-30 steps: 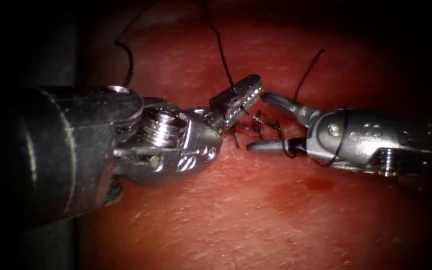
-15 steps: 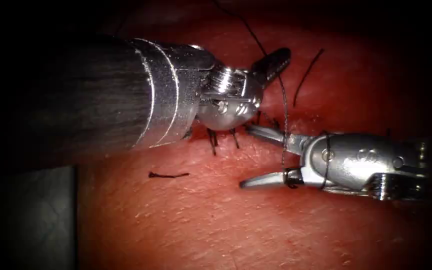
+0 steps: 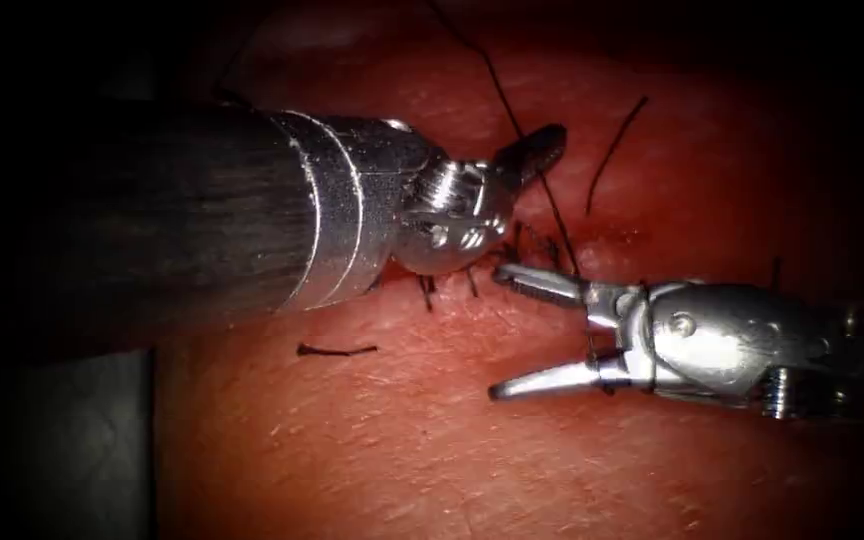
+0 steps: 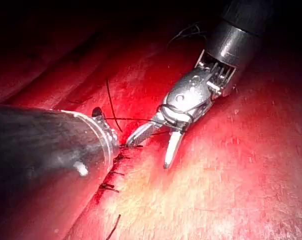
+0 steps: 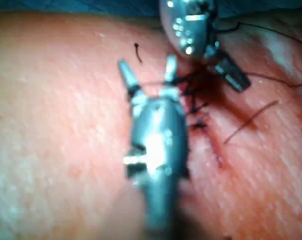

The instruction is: Wound Closure

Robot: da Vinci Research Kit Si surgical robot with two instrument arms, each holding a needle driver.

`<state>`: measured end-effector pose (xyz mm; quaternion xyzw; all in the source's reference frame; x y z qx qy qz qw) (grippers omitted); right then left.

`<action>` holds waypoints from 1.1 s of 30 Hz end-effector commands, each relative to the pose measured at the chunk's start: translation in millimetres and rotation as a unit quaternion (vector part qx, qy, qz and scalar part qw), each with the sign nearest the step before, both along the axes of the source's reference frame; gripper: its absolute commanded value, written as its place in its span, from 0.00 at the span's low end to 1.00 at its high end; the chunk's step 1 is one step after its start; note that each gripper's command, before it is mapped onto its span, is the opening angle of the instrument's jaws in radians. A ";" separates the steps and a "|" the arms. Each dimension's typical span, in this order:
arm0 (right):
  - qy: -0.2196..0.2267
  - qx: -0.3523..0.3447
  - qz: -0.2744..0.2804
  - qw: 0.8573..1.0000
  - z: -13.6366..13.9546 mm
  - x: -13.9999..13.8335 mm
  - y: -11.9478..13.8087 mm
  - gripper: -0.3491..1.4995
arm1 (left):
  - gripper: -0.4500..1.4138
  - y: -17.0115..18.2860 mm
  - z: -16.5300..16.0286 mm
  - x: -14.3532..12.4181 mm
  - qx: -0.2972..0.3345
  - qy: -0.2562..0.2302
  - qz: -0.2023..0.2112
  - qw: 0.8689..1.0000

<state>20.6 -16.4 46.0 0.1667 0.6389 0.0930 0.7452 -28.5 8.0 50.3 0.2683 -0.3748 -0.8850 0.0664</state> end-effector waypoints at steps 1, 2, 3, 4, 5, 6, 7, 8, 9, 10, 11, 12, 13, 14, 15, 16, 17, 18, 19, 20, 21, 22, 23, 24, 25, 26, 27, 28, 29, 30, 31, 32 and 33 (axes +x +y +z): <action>0.015 0.005 0.004 1.000 0.5 0.5 -0.7 0.76 | 0.00 -0.1 0.6 -0.6 0.000 -0.002 0.001 1.000; 0.024 0.005 0.008 1.000 0.4 0.5 -0.5 0.74 | 0.00 -0.2 0.7 -0.6 -0.001 -0.002 0.002 1.000; 0.029 0.006 0.011 0.999 0.4 0.5 -0.3 0.71 | 0.00 -0.3 0.8 -0.6 -0.002 -0.003 0.003 1.000; 0.038 0.010 0.018 0.999 0.2 0.4 0.0 0.67 | 0.00 -0.5 0.8 -0.6 -0.003 -0.004 0.004 1.000; 0.050 0.014 0.026 0.998 0.1 0.1 0.4 0.62 | 0.00 -0.7 0.9 -0.6 -0.004 -0.003 0.004 1.000; 0.056 0.015 0.035 0.998 0.0 -0.1 0.7 0.61 | 0.00 -1.1 1.1 -0.5 -0.003 -0.003 0.007 1.000; 0.054 0.016 0.046 0.997 -0.2 -0.4 1.1 0.61 | 0.00 -1.4 1.3 -0.4 -0.003 -0.002 0.009 1.000; 0.050 0.017 0.055 0.997 -0.4 -0.9 1.6 0.61 | 0.00 -1.7 1.5 -0.4 -0.006 0.000 0.012 1.000; 0.050 0.022 0.062 0.997 -0.5 -1.3 2.0 0.61 | 0.00 -2.1 1.7 -0.2 -0.006 -0.001 0.011 1.000; 0.050 0.024 0.066 0.996 -0.6 -1.6 2.4 0.58 | 0.00 -2.4 1.9 -0.1 -0.007 -0.001 0.014 1.000; 0.050 0.023 0.074 0.996 -0.8 -2.1 2.8 0.55 | 0.00 -2.8 2.1 0.0 -0.006 -0.003 0.014 1.000; 0.048 0.024 0.083 0.995 -0.9 -2.5 3.1 0.55 | 0.00 -3.1 2.3 0.0 -0.004 -0.003 0.015 1.000; 0.042 0.025 0.090 0.995 -0.9 -2.8 3.4 0.55 | 0.00 -3.6 2.5 0.1 -0.002 -0.003 0.015 1.000; 0.035 0.025 0.100 0.994 -0.9 -3.1 3.8 0.55 | 0.00 -3.9 2.7 0.1 -0.003 -0.002 0.015 1.000; 0.031 0.026 0.107 0.993 -0.8 -3.3 4.0 0.55 | 0.00 -4.2 2.9 0.1 -0.002 -0.002 0.015 1.000; 0.025 0.026 0.117 0.992 -0.7 -3.6 4.3 0.55 | 0.00 -4.6 3.0 0.1 -0.001 -0.003 0.014 1.000; 0.021 0.026 0.126 0.991 -0.6 -3.8 4.5 0.55 | 0.00 -4.8 3.1 0.1 0.001 -0.005 0.014 1.000; 0.013 0.026 0.136 0.990 -0.4 -4.1 4.7 0.55 | 0.00 -5.0 3.2 0.2 0.001 -0.003 0.015 1.000; 0.005 0.022 0.144 0.989 -0.2 -4.3 4.8 0.55 | 0.00 -5.3 3.2 0.2 0.001 -0.006 0.014 1.000; -0.001 0.028 0.151 0.988 0.0 -4.5 4.9 0.55 | 0.00 -5.5 3.2 0.2 0.001 -0.005 0.014 1.000; -0.006 0.033 0.159 0.987 0.2 -4.8 5.0 0.55 | 0.00 -5.7 3.1 0.2 0.001 -0.005 0.014 1.000; -0.008 0.032 0.167 0.985 0.4 -5.0 5.0 0.55 | 0.00 -5.9 3.0 0.3 0.001 -0.005 0.014 1.000; -0.012 0.034 0.172 0.984 0.6 -5.1 5.1 0.55 | 0.00 -6.0 2.8 0.4 0.001 -0.004 0.014 1.000; -0.018 0.039 0.177 0.983 0.9 -5.3 5.1 0.55 | 0.00 -6.2 2.6 0.4 0.001 -0.004 0.014 1.000; -0.022 0.041 0.181 0.982 1.0 -5.3 5.1 0.55 | 0.00 -6.4 2.4 0.5 0.001 -0.004 0.014 1.000; -0.027 0.042 0.186 0.981 1.2 -5.3 5.0 0.55 | 0.00 -6.6 2.2 0.5 0.001 -0.003 0.014 1.000; -0.032 0.047 0.191 0.980 1.4 -5.2 4.9 0.55 | 0.00 -6.7 1.9 0.5 0.001 -0.003 0.014 1.000; -0.036 0.051 0.196 0.979 1.6 -5.2 4.9 0.54 | 0.00 -6.9 1.7 0.5 0.001 -0.002 0.013 1.000; -0.040 0.056 0.201 0.977 1.7 -5.1 4.9 0.53 | 0.00 -7.2 1.4 0.5 0.001 -0.002 0.014 1.000; -0.049 0.061 0.212 0.974 1.9 -5.1 5.0 0.52 | 0.00 -7.3 1.2 0.4 0.001 -0.002 0.013 1.000; -0.057 0.066 0.221 0.971 2.0 -5.1 5.2 0.52 | 0.00 -7.5 1.0 0.4 0.001 -0.001 0.012 1.000; -0.063 0.068 0.227 0.969 2.2 -5.2 5.3 0.52 | 0.00 -7.7 0.7 0.3 0.001 0.000 0.012 1.000; -0.070 0.076 0.235 0.966 2.4 -5.2 5.5 0.52 | 0.00 -7.9 0.5 0.2 0.001 0.000 0.012 1.000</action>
